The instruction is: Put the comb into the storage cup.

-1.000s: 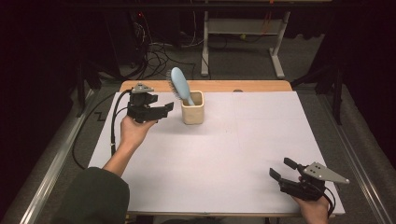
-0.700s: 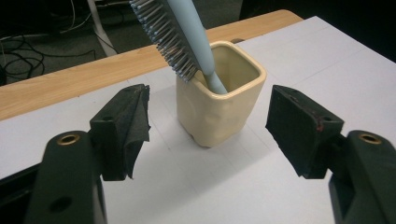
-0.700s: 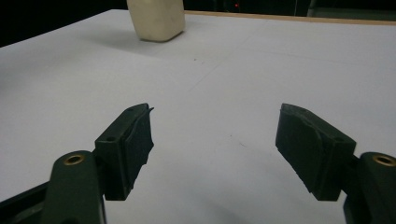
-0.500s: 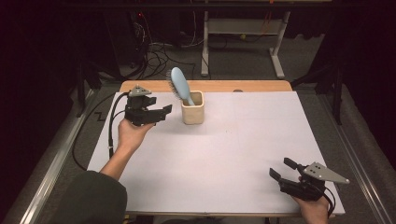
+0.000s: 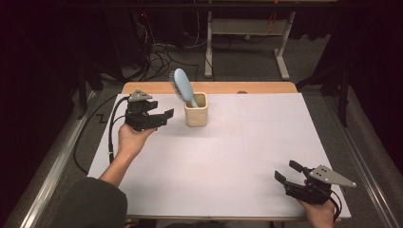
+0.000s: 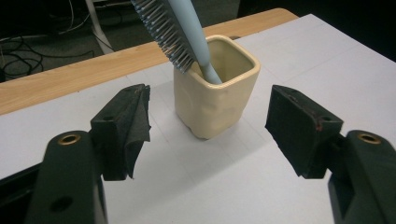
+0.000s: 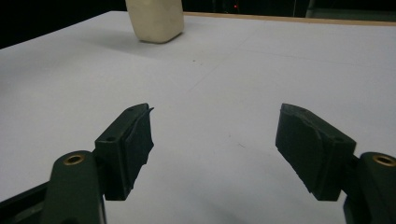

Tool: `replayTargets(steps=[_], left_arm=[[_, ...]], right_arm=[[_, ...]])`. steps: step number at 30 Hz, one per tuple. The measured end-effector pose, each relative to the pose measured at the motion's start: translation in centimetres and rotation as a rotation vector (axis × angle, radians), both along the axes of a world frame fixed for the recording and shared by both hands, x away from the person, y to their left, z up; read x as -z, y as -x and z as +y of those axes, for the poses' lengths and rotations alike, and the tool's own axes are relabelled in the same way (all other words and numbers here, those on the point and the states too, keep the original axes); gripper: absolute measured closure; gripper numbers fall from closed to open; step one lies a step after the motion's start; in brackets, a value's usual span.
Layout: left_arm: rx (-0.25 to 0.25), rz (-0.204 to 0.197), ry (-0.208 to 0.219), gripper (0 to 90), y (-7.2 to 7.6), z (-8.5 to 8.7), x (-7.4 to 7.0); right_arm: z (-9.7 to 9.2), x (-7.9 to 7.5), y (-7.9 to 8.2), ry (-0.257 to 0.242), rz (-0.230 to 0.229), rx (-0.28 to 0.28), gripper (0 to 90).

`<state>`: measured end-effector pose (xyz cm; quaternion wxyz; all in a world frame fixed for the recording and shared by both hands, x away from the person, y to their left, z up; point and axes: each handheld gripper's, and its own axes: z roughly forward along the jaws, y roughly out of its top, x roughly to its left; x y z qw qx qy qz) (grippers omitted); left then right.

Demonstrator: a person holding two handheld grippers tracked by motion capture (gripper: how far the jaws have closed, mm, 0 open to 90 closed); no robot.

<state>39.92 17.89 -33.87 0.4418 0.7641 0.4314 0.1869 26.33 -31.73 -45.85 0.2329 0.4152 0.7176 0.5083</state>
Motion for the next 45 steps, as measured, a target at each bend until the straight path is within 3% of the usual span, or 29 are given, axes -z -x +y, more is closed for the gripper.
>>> replayTargets(steps=[45], left_arm=[[-0.005,-0.004,0.034,30.8,2.4,2.5,0.3]], right_arm=[[0.1,0.0,0.0,0.003,0.004,-0.002,27.4]])
